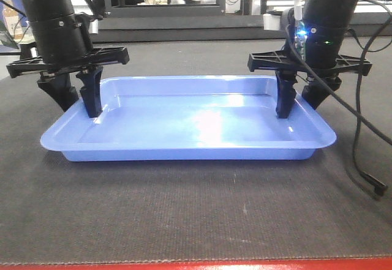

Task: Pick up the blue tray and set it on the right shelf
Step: 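Lower both grippers onto opposite rims of the blue tray and close, then lift the blue tray off the table with both grippers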

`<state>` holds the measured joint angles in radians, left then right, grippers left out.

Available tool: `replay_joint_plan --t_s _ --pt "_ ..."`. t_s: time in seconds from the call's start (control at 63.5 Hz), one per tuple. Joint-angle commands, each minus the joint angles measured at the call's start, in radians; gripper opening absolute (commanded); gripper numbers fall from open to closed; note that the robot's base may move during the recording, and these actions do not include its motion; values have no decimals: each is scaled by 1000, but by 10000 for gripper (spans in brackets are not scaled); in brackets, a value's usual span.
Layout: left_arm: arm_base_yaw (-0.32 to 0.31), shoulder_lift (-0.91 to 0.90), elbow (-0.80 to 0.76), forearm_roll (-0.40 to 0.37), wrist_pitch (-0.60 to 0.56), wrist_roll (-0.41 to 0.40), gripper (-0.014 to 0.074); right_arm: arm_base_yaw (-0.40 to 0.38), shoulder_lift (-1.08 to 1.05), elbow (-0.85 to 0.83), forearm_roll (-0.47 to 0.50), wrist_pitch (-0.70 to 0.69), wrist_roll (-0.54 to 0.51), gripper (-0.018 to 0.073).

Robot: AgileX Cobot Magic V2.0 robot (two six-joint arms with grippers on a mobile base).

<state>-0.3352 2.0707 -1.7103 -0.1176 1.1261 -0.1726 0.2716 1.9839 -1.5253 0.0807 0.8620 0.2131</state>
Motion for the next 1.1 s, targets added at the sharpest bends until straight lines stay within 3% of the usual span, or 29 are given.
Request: replay_joint_plan --t_s 0.0,0.378,0.677,1.087 --pt "-6 -74 -32 64 38 -10 -42 -3 -102 -26 -18 11 -13 57" --pt "-65 -330 -45 134 124 -29 -41 34 -393 -21 -24 75 -13 57" --pt "-117 -532 39 135 201 -61 -41 98 -573 -21 -112 239 -13 57" --pt "-176 -704 95 134 213 -115 -41 99 -675 66 -111 273 -13 57"
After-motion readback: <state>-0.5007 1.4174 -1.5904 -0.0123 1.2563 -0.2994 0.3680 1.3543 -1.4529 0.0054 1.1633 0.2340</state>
